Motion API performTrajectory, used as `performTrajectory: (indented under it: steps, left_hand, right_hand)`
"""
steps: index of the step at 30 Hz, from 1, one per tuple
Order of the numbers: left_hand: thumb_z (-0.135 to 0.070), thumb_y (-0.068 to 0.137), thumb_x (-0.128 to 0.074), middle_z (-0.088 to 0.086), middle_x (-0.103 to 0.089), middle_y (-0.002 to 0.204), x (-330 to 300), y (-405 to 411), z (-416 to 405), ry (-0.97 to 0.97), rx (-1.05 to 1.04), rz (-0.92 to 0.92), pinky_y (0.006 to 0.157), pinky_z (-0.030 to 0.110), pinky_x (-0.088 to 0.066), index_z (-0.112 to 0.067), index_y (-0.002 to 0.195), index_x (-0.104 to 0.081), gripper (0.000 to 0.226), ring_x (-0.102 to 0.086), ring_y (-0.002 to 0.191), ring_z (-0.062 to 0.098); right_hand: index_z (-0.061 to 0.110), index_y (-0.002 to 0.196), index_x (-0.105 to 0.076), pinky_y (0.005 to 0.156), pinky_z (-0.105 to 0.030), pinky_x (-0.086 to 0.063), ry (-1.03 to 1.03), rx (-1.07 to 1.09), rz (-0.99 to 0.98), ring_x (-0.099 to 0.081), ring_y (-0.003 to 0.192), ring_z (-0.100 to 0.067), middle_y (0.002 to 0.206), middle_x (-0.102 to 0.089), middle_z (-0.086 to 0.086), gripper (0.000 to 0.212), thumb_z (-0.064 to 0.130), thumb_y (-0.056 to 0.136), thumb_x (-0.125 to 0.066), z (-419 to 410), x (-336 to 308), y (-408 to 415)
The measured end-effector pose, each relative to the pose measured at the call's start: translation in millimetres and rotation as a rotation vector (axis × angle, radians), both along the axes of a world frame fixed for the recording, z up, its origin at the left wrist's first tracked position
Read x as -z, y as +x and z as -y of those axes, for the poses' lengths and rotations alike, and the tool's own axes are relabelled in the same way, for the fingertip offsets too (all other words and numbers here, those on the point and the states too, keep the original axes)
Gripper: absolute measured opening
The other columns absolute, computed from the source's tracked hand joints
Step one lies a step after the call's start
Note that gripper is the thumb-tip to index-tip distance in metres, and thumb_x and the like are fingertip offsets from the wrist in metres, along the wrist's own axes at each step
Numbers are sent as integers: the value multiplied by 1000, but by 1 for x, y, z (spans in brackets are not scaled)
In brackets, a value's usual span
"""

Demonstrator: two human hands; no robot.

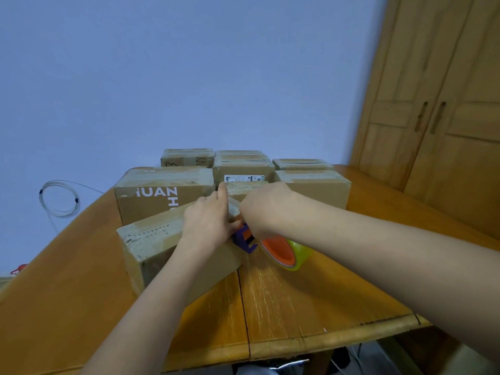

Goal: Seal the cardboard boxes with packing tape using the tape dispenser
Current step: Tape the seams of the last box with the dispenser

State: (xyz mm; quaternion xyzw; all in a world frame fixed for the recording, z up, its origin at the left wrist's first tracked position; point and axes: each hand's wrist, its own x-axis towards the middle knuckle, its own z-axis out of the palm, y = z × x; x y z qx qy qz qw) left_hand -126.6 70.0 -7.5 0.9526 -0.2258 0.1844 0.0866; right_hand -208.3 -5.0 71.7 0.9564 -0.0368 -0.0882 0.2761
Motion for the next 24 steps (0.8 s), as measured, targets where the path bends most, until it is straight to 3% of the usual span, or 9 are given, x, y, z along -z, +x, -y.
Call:
performTrajectory:
  steps: [3,5,6,9,12,15,19,21,24]
  left_hand:
    - [-33,89,-56,4,-50,135,-2,-4,0,36,2,3,67,33,-37,-12,149,-12,78,-51,111,28]
    - [-30,90,-55,4,-46,140,-3,-7,-1,40,4,-3,70,33,-37,-11,151,-7,80,-50,114,28]
    - [-35,90,-56,4,-47,139,-2,-7,-1,29,2,0,70,33,-38,-12,151,-6,82,-50,114,27]
    - [-55,87,-57,2,-52,134,1,-3,0,12,0,61,68,31,-41,-14,151,-9,90,-53,113,24]
    - [-60,86,-56,2,-54,133,4,0,-1,6,-1,92,67,29,-44,-14,151,-7,93,-55,110,22]
    - [-62,85,-56,0,-55,131,5,2,-1,19,4,132,68,28,-46,-14,152,-5,96,-57,109,20]
    - [-64,84,-55,0,-57,127,4,3,0,60,25,156,65,26,-47,-14,152,-2,100,-59,102,18]
    - [-65,85,-53,-1,-57,126,4,3,-4,74,46,145,62,25,-46,-14,153,-1,100,-59,100,18]
    - [-67,85,-51,-2,-54,132,3,1,-11,89,92,148,66,26,-44,-16,153,2,100,-58,106,18]
  right_hand:
    - [11,97,-54,81,-36,-48,-81,-96,-7,-54,96,-27,88,-44,4,10,19,96,-48,-8,10,-4]
    - [18,122,-53,85,-38,-46,-104,-115,-55,-52,110,-30,108,-50,3,26,21,97,-50,-6,22,-5]
    - [20,125,-52,81,-38,-46,-61,-88,-65,-54,108,-30,112,-52,1,29,21,96,-49,-2,24,-7]
    - [18,105,-56,61,-31,-41,65,-47,-9,-52,78,-23,85,-47,0,15,18,93,-47,25,14,-15]
    - [27,117,-62,60,-28,-39,112,11,-26,-54,79,-23,96,-56,3,33,16,90,-47,56,8,-27]
    - [38,130,-55,67,-28,-42,349,93,-38,-52,83,-24,97,-52,3,50,11,89,-44,89,17,-35]
    - [23,118,-62,54,-26,-40,839,232,62,-53,64,-17,85,-60,-2,45,4,78,-51,134,49,-25]
    - [17,110,-63,61,-28,-41,1045,292,115,-55,70,-19,84,-61,-5,39,6,72,-57,145,69,-19]
    - [13,114,-59,75,-34,-48,1214,352,217,-59,83,-22,100,-66,-12,36,0,80,-60,156,97,-9]
